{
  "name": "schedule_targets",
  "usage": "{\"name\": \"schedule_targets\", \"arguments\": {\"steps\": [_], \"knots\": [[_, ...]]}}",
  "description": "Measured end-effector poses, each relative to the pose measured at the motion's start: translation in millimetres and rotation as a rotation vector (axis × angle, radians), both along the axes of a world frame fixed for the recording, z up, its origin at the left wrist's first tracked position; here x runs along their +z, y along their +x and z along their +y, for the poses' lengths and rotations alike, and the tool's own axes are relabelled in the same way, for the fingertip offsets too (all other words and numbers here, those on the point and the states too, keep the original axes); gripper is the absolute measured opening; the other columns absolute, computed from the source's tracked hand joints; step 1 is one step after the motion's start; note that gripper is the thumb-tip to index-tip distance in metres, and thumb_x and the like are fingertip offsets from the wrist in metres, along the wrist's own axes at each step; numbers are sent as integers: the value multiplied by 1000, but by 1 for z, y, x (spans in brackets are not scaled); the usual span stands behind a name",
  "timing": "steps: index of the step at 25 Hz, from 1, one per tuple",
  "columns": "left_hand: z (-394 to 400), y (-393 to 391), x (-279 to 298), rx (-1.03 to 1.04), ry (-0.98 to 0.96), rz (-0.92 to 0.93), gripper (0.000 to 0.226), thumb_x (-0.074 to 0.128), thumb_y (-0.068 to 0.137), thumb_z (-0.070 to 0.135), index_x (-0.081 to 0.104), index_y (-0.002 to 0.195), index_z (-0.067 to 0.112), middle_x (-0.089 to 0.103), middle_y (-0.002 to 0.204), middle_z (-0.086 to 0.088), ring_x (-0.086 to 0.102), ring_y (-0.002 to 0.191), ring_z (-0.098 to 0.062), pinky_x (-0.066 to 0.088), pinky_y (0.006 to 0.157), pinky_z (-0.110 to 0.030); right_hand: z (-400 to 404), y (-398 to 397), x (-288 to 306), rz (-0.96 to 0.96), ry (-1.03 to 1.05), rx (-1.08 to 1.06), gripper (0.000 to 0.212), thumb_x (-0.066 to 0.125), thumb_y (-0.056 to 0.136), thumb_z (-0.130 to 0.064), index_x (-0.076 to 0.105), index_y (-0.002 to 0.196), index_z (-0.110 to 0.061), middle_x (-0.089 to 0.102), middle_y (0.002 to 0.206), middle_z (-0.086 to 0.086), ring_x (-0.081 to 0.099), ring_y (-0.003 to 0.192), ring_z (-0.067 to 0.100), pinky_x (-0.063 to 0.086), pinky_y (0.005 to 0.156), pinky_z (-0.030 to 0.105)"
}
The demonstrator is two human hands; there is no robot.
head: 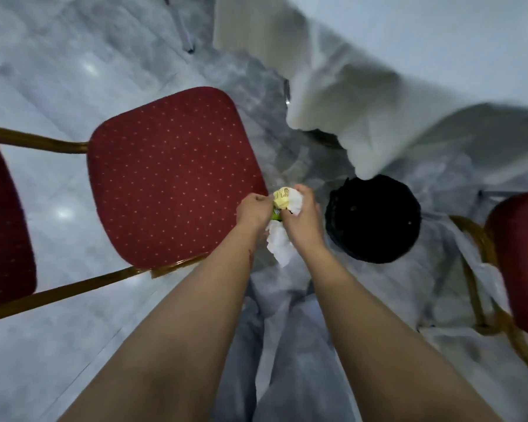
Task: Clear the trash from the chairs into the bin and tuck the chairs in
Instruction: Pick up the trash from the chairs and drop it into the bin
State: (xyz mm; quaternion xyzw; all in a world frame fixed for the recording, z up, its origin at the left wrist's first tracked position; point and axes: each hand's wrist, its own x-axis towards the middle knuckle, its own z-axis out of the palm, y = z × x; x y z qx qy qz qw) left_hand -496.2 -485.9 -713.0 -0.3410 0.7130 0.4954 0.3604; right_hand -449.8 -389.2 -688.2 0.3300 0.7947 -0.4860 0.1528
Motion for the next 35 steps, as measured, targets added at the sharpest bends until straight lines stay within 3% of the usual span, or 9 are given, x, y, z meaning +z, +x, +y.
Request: {"name": "schedule_targets", "arguments": {"steps": [3, 8, 13, 16, 20, 23, 27, 30, 35], "knots": [[69, 32, -11, -97, 41, -16, 25, 49, 69, 36, 61, 75, 15, 70, 103, -21, 68, 98, -37, 57, 87, -49, 65, 39, -2, -43, 25, -77, 52, 61, 86, -10, 47, 134, -25, 50, 117, 13, 48, 88, 19, 36, 74, 23], [169, 79, -4, -172, 51, -26, 14, 47, 85, 26, 53, 75, 20, 65, 106, -18, 65, 99, -35, 56, 87, -52, 158, 96, -23, -89, 10, -179, 51, 61, 85, -14, 45, 132, -27, 55, 119, 14, 60, 99, 26, 49, 80, 32], [248, 105, -40, -284, 91, -24, 38, 49, 89, 32, 53, 124, 16, 59, 121, -12, 61, 100, -30, 56, 89, -44, 238, 125, -64, -125, 17, -249, 51, 59, 89, -20, 41, 136, -31, 54, 124, 12, 60, 101, 27, 53, 83, 37], [276, 100, -65, -325, 77, -19, 38, 47, 96, 26, 49, 131, 13, 57, 124, -14, 59, 97, -30, 53, 86, -38, 264, 121, -97, -131, -21, -290, 54, 58, 90, -21, 39, 140, -31, 52, 127, 13, 59, 104, 27, 53, 85, 39], [298, 77, -109, -350, 95, -26, 54, 49, 95, 21, 37, 148, 20, 51, 138, -8, 53, 121, -30, 46, 104, -43, 293, 97, -146, -99, -100, -306, 59, 51, 97, -19, 29, 152, -26, 49, 142, 10, 52, 123, 28, 43, 92, 29], [301, 66, -125, -418, 106, -23, 56, 45, 100, 21, 27, 153, 23, 40, 149, -4, 42, 134, -26, 35, 112, -36, 305, 86, -163, -128, -189, -394, 59, 45, 100, -16, 25, 155, -24, 45, 149, 7, 48, 129, 25, 37, 93, 24], [299, 68, -107, -496, 45, -28, 55, 44, 102, 20, 27, 153, 14, 35, 154, -9, 35, 140, -26, 31, 101, -23, 310, 102, -144, -168, -228, -417, 52, 44, 102, -20, 30, 153, -20, 45, 148, 8, 44, 134, 26, 35, 98, 26], [301, 77, -69, -641, -35, -1, 55, 45, 102, 29, 30, 152, 13, 36, 154, -13, 37, 139, -30, 32, 110, -31, 313, 128, -106, -196, -189, -403, 54, 46, 102, -23, 30, 153, -19, 40, 154, 9, 40, 139, 27, 35, 110, 34], [319, 90, 13, -918, -92, 31, 58, 43, 102, 33, 27, 152, 9, 35, 153, -17, 37, 138, -35, 33, 109, -37, 331, 168, -28, -217, -45, -305, 61, 50, 99, -27, 27, 154, -16, 36, 157, 9, 36, 142, 28, 32, 112, 35]]}}
